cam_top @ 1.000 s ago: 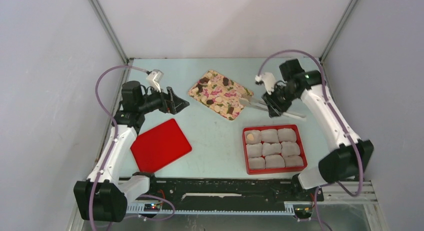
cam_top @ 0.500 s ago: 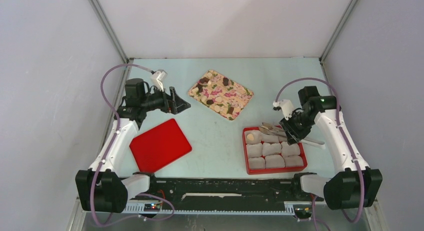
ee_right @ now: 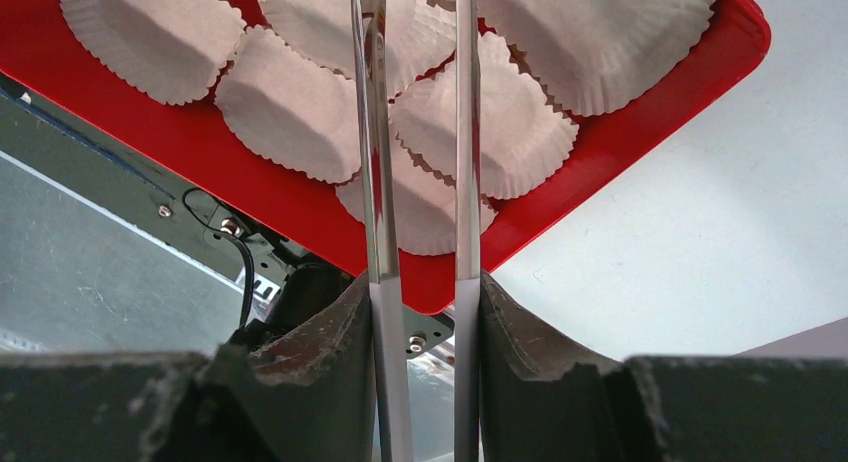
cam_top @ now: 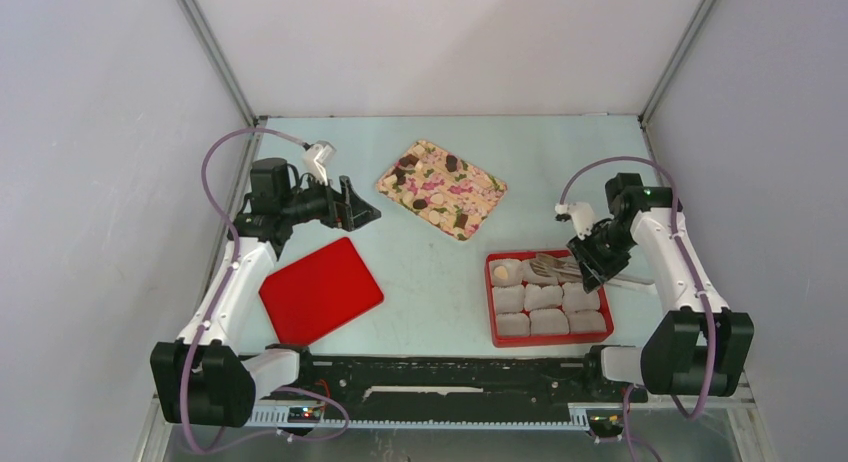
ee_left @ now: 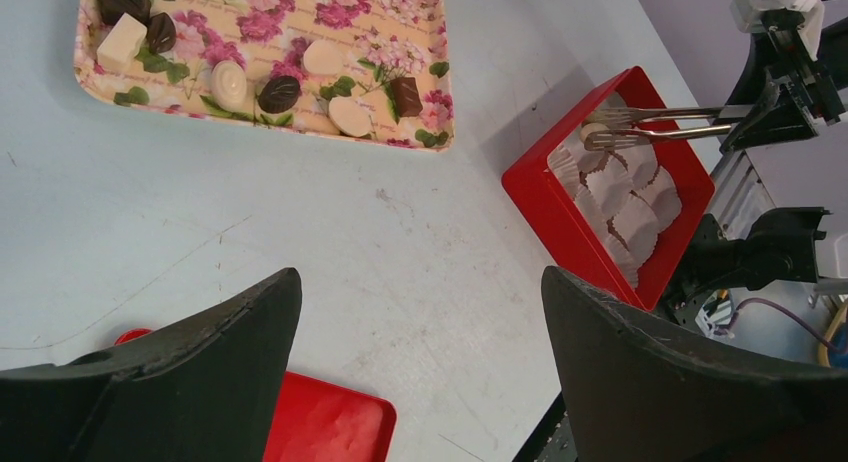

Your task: Pack the chocolate

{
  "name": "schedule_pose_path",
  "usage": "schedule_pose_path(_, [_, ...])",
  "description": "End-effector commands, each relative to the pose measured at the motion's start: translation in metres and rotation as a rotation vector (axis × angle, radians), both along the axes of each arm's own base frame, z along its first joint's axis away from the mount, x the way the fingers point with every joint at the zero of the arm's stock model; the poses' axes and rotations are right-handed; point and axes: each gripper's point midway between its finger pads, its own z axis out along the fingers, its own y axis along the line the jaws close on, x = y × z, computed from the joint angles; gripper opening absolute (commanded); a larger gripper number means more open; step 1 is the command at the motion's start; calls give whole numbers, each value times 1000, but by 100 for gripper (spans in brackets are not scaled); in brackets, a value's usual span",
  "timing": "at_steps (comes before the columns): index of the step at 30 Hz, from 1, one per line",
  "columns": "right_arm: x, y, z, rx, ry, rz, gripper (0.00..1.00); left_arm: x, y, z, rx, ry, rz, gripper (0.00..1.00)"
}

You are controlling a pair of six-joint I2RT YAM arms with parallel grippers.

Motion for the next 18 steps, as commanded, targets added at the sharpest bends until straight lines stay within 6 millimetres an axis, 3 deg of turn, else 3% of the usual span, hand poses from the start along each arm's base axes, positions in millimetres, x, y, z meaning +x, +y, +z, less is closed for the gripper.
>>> schedule_pose_path(1, [2, -5, 0, -8, -18, 5, 27, 2, -1, 31, -7, -109, -30, 93])
schedule_pose_path(9, [4, -4, -6, 4, -26, -4, 38, 2, -2, 30, -14, -110, -30, 93])
schedule_pose_path(18, [5, 0, -5, 22, -31, -9, 42, 1, -1, 25, -4, -107, -30, 93])
